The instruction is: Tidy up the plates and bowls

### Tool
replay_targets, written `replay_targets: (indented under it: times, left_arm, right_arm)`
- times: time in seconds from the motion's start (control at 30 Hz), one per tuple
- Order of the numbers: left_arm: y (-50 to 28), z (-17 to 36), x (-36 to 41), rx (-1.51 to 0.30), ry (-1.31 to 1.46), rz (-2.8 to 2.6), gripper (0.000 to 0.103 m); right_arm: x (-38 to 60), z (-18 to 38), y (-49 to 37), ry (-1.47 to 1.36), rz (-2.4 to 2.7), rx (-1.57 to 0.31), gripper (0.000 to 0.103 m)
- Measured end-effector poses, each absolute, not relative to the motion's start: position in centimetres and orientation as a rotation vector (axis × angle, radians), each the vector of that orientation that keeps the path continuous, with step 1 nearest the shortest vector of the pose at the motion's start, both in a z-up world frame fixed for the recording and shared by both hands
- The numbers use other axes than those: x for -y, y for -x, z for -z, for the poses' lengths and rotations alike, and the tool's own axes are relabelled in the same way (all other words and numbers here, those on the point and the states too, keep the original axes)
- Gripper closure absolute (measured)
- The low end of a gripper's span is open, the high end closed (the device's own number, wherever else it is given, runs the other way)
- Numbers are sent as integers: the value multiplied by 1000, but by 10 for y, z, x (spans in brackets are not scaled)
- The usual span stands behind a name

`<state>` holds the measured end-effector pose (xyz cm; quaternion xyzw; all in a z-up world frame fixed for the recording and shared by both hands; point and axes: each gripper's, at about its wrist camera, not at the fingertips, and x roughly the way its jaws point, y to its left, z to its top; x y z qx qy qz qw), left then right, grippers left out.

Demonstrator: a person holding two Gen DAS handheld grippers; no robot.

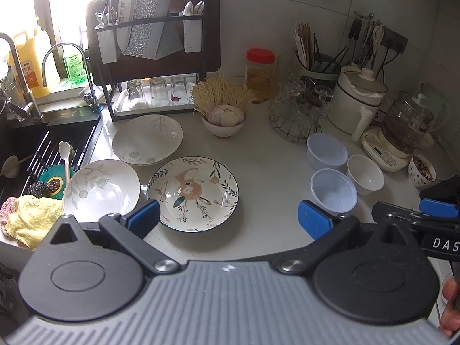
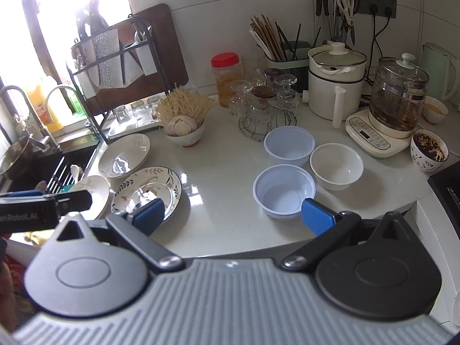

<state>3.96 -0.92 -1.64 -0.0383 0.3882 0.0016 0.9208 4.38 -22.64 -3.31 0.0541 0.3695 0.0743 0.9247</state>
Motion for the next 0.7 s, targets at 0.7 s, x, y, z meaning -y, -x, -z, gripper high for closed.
replay_targets:
  times: [0.7]
  left_arm:
    - [-45,17,18,-821,70,17,0]
  right_arm:
    - [235,34,-45,-143,-174,-755,0]
